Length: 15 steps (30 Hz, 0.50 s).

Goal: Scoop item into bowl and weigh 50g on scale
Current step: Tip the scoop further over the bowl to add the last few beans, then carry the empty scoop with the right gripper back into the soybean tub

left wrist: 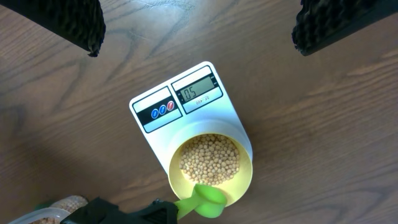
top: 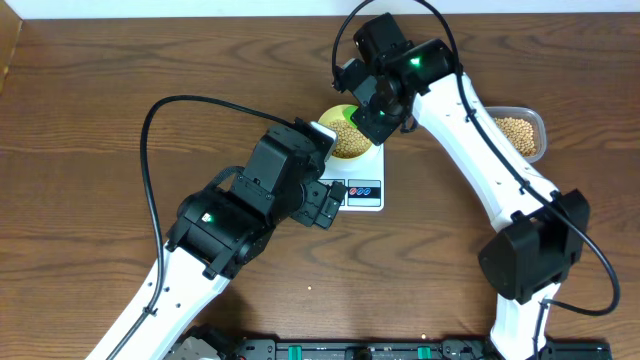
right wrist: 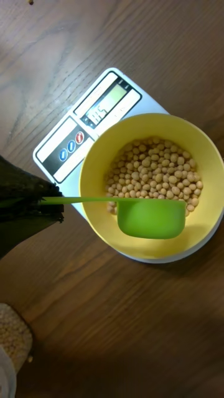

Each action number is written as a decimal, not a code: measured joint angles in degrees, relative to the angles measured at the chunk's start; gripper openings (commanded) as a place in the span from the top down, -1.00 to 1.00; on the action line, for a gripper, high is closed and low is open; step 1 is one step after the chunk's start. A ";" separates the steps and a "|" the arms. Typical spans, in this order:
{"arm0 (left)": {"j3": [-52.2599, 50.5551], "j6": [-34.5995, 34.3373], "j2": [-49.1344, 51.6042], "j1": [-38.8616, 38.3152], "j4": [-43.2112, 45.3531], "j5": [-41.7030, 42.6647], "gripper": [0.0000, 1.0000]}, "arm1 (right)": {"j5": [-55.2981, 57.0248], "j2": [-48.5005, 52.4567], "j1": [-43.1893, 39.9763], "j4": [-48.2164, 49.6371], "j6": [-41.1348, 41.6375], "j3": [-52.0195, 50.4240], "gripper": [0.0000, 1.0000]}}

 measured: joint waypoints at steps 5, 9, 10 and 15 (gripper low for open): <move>0.00 0.00 0.00 0.00 -0.02 0.00 -0.97 | 0.76 -2.38 -0.02 -0.66 -0.02 0.00 0.97; 0.00 0.00 0.00 0.00 -0.02 0.02 -0.97 | 1.42 -5.46 -0.37 -1.99 0.09 0.00 0.97; 0.00 0.00 0.00 0.00 0.00 0.02 -0.97 | 1.79 -6.40 -0.63 -2.16 0.17 0.00 0.97; 0.00 0.00 0.00 0.00 0.00 0.00 -0.97 | 3.10 -12.31 -4.15 -3.48 2.64 0.00 0.98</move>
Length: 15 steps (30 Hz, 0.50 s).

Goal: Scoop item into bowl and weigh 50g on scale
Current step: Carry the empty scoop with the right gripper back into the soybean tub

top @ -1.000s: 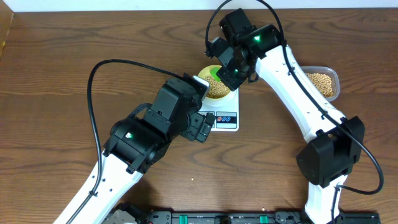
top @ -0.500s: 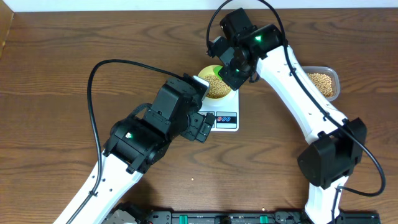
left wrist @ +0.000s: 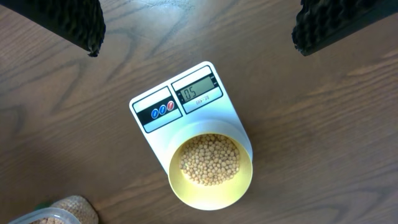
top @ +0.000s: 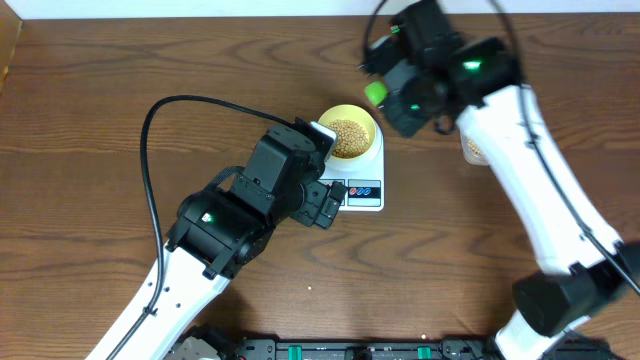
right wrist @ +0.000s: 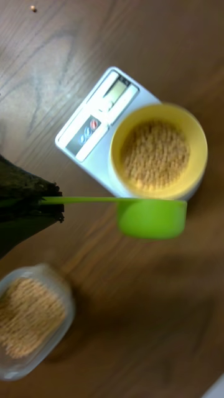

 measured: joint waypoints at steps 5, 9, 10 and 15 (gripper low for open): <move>0.00 0.00 0.00 0.00 -0.02 0.00 -0.97 | 2.43 -5.35 -5.27 -5.29 5.38 0.13 0.98; 0.00 0.00 0.00 0.00 0.00 0.00 -0.97 | 4.26 -8.44 -10.12 -8.15 9.14 0.17 0.97; 0.00 0.00 0.00 0.00 0.00 0.02 -0.97 | 4.74 -8.94 -11.41 -8.15 9.92 0.20 0.97; 0.00 0.00 0.00 0.00 0.00 0.00 -0.97 | 6.12 -9.25 -15.47 -9.29 12.72 0.33 0.97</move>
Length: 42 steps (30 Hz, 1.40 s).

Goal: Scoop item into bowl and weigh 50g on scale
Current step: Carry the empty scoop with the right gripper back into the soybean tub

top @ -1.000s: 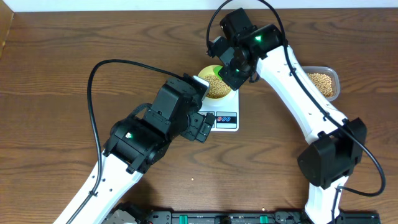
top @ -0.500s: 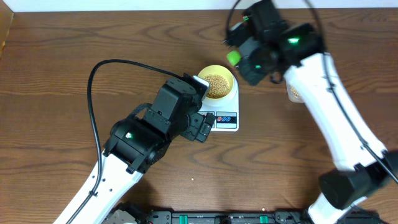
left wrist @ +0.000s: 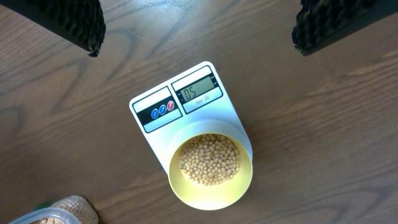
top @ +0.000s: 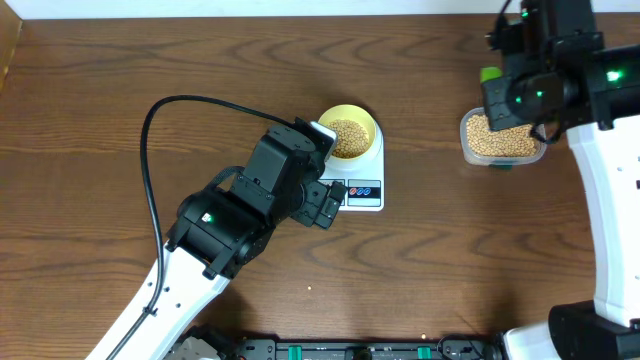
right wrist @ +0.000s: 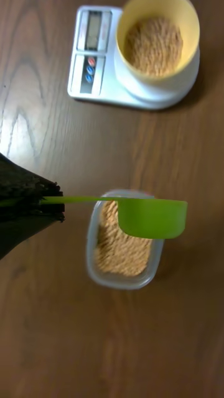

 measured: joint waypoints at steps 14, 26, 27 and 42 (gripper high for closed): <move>0.00 0.00 0.00 0.00 0.00 0.02 -0.97 | 2.01 0.00 -3.61 -2.16 3.17 0.00 0.97; 0.00 0.00 0.00 0.00 -0.02 0.00 -0.97 | 3.43 -0.13 -5.16 -0.11 6.10 -4.02 0.97; 0.00 0.00 0.00 0.00 -0.02 0.00 -0.97 | 3.54 -0.15 -5.46 1.05 6.19 -6.34 0.97; 0.00 0.00 0.00 0.00 0.00 -0.17 -0.97 | 3.45 0.13 -9.66 17.16 9.25 -28.44 0.98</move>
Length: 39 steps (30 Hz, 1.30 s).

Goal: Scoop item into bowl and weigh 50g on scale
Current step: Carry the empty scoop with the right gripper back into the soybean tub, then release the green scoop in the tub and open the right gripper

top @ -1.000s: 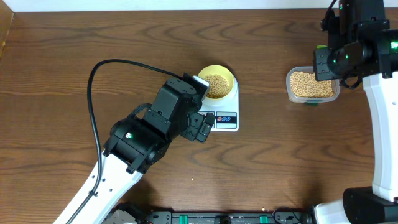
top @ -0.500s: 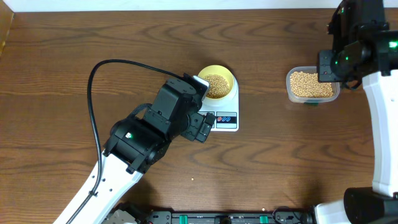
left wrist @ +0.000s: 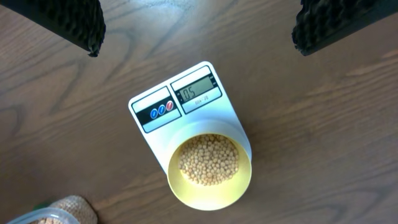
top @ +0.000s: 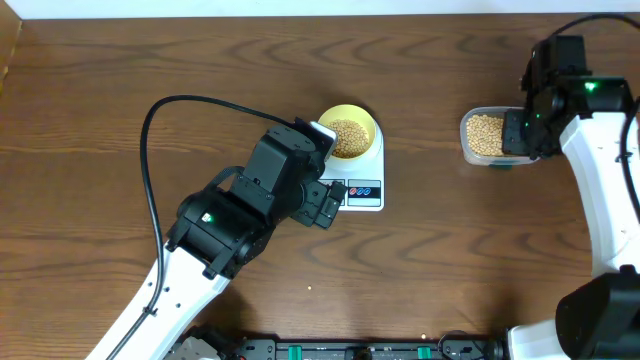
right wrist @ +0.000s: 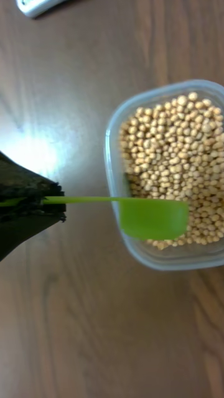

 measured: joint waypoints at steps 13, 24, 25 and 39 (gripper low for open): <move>0.00 0.00 0.00 0.00 0.00 0.00 -0.97 | -1.73 0.00 0.00 13.29 -0.02 -9.77 0.97; 0.00 0.00 0.00 0.00 0.00 0.00 -0.97 | -1.75 0.00 0.00 19.91 -0.22 -17.46 0.98; 0.00 0.00 0.00 0.00 0.00 0.00 -0.97 | -1.75 0.00 0.00 20.28 -0.22 -17.70 0.97; 0.00 0.00 0.00 0.00 -0.02 0.00 -0.97 | -3.63 -0.07 0.00 19.21 -3.39 -17.51 -0.98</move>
